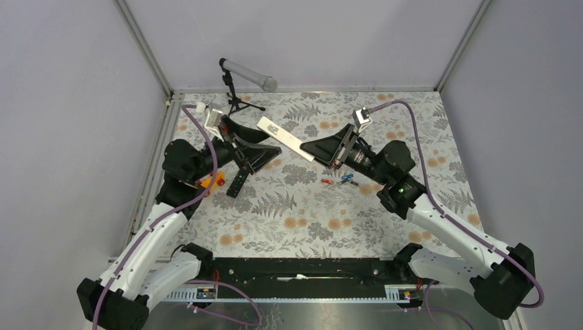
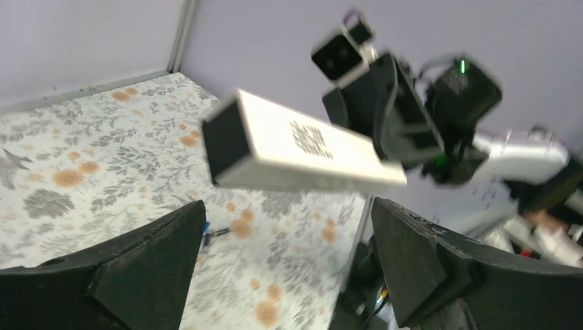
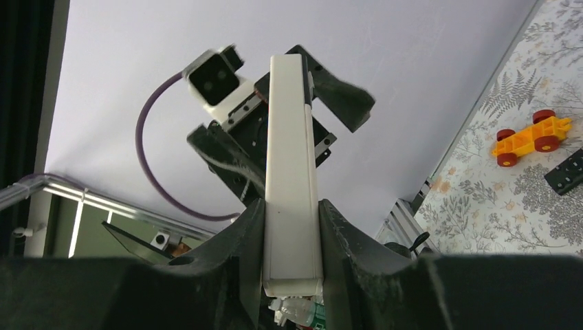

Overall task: Load the batteries into the remote control
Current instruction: Pick up the remote control from the center of the board.

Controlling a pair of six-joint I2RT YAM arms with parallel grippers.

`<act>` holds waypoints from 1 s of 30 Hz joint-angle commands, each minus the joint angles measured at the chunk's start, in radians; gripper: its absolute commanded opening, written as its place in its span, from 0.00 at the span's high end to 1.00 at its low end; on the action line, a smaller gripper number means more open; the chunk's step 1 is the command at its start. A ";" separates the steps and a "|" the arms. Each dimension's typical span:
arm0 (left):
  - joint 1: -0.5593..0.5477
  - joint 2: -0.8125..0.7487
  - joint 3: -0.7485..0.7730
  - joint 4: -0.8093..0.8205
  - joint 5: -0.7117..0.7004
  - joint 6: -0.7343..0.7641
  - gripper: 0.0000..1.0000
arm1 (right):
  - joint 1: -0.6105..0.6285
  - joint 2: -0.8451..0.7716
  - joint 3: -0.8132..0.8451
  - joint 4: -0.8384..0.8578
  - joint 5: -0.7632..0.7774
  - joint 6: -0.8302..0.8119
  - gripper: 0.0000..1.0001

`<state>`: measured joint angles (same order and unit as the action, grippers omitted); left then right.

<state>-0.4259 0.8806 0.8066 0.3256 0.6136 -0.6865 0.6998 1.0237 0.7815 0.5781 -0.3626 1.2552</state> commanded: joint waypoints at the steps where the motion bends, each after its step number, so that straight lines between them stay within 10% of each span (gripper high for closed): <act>1: 0.043 0.016 0.109 -0.146 0.349 0.333 0.01 | -0.052 -0.031 0.134 -0.185 -0.069 0.024 0.95; 7: 0.075 0.070 0.236 -0.464 0.599 0.665 0.03 | -0.159 -0.009 0.133 -0.115 -0.269 0.184 0.98; 15: 0.157 0.214 0.280 -0.253 0.765 0.407 0.07 | -0.164 -0.002 0.104 0.034 -0.411 0.319 1.00; 30: 0.151 0.228 0.100 0.977 0.662 -0.554 0.14 | -0.163 0.069 0.031 0.325 -0.484 0.564 1.00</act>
<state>-0.2733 1.0695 0.9344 0.8253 1.3010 -0.9016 0.5385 1.0691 0.8185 0.6823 -0.8070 1.6741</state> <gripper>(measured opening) 0.876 0.373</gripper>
